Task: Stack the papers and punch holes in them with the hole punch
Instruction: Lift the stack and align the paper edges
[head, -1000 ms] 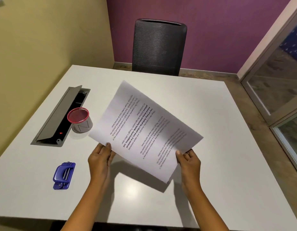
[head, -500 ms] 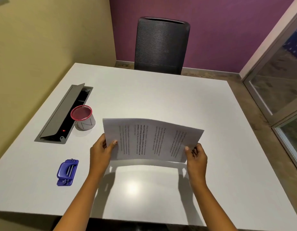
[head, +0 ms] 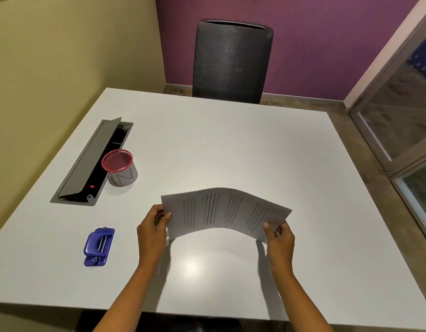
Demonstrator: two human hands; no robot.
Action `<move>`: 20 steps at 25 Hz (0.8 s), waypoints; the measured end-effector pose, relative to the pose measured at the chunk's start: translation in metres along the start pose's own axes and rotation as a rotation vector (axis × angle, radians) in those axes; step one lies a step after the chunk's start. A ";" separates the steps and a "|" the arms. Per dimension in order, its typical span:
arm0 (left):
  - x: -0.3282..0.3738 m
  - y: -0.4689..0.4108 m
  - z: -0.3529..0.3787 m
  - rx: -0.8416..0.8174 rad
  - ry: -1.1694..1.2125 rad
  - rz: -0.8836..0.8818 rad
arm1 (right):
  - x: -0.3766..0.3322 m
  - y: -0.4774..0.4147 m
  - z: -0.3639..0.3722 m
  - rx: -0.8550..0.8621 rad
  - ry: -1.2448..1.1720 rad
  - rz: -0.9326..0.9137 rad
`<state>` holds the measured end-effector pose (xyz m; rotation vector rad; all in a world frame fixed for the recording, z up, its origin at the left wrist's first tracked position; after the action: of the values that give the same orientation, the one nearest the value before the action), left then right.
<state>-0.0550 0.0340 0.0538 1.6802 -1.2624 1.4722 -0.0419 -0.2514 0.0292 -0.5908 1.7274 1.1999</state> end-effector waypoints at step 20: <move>-0.008 0.005 0.005 -0.045 -0.114 -0.065 | 0.006 0.001 -0.005 0.093 0.086 0.077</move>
<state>-0.0571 0.0296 0.0441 1.7799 -1.2784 1.3176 -0.0480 -0.2543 0.0247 -0.5312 1.8829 1.1552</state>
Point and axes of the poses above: each hand's wrist, its own y-axis away from the middle knuckle, its own z-axis out of the palm, x = y × z, the point moved 2 cm from there along -y, towards the middle knuckle, and after that the axes turned 15 degrees about z, right-handed, at the moved point
